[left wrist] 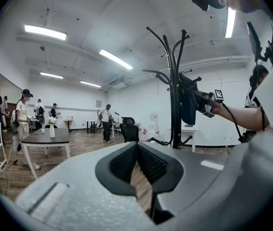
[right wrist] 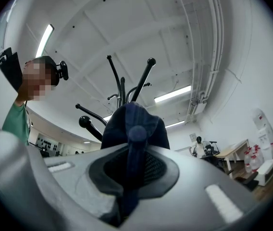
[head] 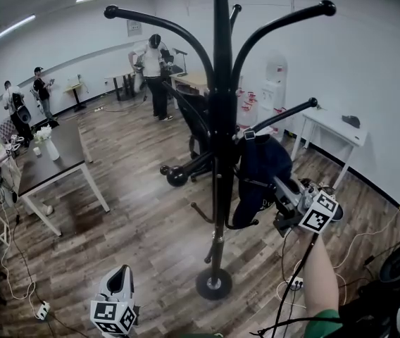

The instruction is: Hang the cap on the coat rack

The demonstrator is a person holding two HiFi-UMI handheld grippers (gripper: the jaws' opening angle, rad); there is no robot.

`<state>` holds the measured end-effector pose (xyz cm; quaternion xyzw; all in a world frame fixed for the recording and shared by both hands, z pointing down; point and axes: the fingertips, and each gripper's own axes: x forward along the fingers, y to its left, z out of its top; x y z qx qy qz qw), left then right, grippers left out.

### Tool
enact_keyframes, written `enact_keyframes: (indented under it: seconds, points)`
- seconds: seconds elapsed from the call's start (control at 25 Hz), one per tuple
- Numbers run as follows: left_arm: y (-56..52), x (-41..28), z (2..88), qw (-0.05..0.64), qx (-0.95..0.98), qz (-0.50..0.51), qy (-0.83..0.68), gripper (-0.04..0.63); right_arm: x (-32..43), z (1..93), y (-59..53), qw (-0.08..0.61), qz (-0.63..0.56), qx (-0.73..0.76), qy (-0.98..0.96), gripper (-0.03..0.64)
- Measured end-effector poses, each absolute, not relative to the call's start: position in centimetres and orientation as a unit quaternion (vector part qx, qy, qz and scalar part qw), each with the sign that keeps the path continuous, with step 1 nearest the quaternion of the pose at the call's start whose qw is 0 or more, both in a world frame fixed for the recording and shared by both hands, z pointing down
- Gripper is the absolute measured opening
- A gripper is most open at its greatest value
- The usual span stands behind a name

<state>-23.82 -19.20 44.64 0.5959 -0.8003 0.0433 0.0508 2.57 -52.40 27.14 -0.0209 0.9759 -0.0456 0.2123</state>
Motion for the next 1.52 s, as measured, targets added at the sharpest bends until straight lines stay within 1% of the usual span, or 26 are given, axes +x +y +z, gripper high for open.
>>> enact_keyframes:
  seconds: [0.32,0.36,0.48,0.56,0.76,1.0,1.08,1.12,1.2,1.32,1.52]
  points:
    - [-18.0,-24.5,45.0,0.057,0.604,0.04,-0.794,0.014,0.8,29.7,-51.2,0.182,-0.053,-0.04,0.981,0.032]
    - [-17.8,-24.6,45.1,0.059,0.606,0.04,-0.793,0.014,0.9,29.9,-51.1,0.183,-0.056,-0.046,0.98,0.044]
    - [-17.1,-25.0,45.4,0.063,0.609,0.038,-0.79,0.014,1.5,30.6,-50.8,0.187,-0.064,-0.071,0.978,0.126]
    - [-16.5,-25.3,45.6,0.065,0.612,0.037,-0.788,0.014,2.1,31.0,-50.5,0.194,-0.073,-0.087,0.974,0.162]
    - [-15.1,-26.9,46.6,0.072,0.625,0.034,-0.777,0.014,3.5,32.1,-49.1,0.205,-0.083,-0.137,0.966,0.184]
    - [-14.5,-27.7,47.5,0.077,0.647,0.027,-0.758,0.014,5.1,33.1,-46.5,0.201,-0.08,-0.19,0.958,0.184]
    - [-14.4,-27.9,47.7,0.077,0.655,0.024,-0.751,0.014,5.5,33.0,-45.1,0.19,-0.059,-0.218,0.955,0.181]
    - [-14.4,-28.0,47.8,0.077,0.659,0.021,-0.748,0.014,5.6,32.8,-44.1,0.184,-0.045,-0.233,0.954,0.161]
    - [-14.4,-28.3,47.8,0.076,0.668,0.017,-0.74,0.014,5.7,32.1,-42.0,0.175,-0.02,-0.26,0.95,0.089]
    - [-14.3,-28.6,47.7,0.075,0.68,0.009,-0.729,0.014,5.3,31.0,-38.3,0.161,0.01,-0.285,0.945,0.031]
    - [-14.3,-29.0,47.0,0.064,0.699,-0.003,-0.712,0.014,4.4,29.4,-32.5,0.145,0.055,-0.325,0.933,0.018]
